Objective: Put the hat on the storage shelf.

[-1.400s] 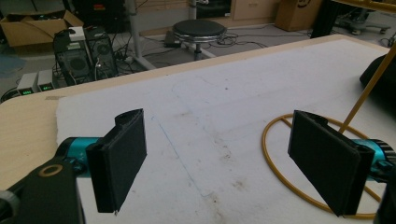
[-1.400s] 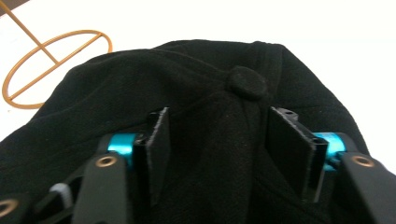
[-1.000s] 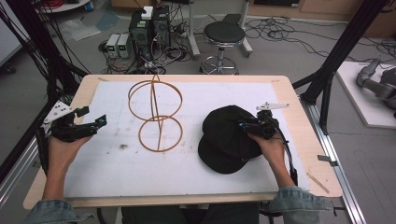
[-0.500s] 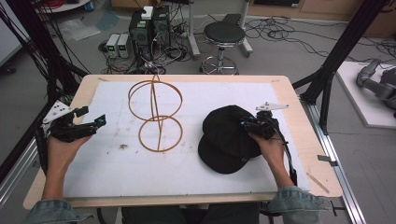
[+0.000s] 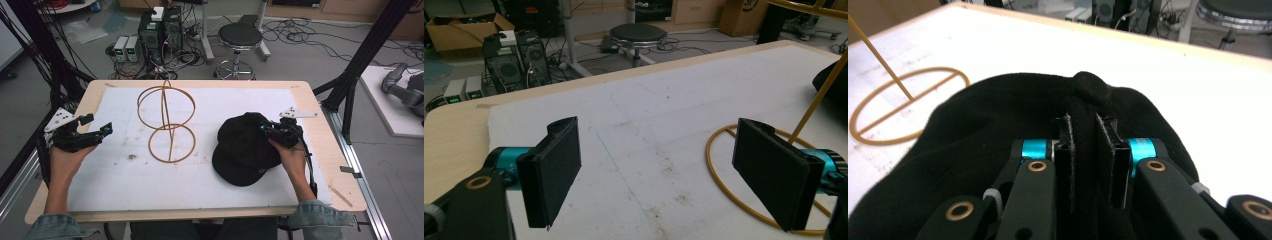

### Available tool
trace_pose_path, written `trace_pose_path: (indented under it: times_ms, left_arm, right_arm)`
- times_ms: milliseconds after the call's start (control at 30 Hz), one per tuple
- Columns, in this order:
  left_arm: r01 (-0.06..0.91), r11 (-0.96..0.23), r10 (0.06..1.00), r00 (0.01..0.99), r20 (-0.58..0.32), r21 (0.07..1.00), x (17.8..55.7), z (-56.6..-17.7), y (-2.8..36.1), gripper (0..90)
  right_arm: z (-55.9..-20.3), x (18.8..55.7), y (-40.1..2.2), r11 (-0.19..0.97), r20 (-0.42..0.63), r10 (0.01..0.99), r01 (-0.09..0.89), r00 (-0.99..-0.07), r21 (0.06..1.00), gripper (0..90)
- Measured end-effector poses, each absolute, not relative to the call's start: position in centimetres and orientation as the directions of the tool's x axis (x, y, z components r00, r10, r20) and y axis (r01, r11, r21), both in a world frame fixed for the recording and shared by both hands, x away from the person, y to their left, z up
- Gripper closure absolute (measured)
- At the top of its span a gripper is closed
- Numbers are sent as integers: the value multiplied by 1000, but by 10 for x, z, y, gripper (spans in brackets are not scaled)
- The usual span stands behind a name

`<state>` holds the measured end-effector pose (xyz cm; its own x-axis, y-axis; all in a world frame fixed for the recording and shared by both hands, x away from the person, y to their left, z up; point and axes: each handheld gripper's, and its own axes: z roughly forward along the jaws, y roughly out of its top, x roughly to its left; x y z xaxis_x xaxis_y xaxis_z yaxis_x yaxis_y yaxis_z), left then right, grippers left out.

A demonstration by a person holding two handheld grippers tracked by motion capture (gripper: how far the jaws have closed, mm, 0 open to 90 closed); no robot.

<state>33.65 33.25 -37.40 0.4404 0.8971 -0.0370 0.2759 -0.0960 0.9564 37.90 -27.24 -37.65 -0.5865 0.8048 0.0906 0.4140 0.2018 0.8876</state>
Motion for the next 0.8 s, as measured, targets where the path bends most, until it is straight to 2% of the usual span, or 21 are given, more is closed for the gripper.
trace_pose_path:
  times_ms: [800]
  left_arm:
    - [267, -85, 897, 441, -43, 960, 337, -371, 334, 198]
  right_arm:
    - [-344, 361, -275, 106, 111, 817, 336, -566, 936, 814]
